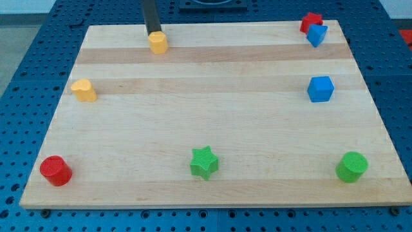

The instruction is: Push the yellow hexagon a bit right

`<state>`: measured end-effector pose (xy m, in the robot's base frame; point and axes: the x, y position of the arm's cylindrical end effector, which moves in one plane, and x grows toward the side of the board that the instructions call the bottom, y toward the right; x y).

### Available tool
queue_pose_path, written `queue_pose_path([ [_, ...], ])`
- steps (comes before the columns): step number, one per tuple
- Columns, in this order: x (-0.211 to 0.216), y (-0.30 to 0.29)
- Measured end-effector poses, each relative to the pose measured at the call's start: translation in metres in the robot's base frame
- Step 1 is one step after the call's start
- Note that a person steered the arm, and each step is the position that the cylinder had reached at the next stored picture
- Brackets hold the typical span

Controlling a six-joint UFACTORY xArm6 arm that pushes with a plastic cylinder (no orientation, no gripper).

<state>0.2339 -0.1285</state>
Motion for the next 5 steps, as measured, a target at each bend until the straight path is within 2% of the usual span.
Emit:
queue_pose_path([
  [2,-0.008,-0.033],
  [3,0.012,-0.045],
  [4,0.036,-0.031],
  [5,0.045,0.017],
])
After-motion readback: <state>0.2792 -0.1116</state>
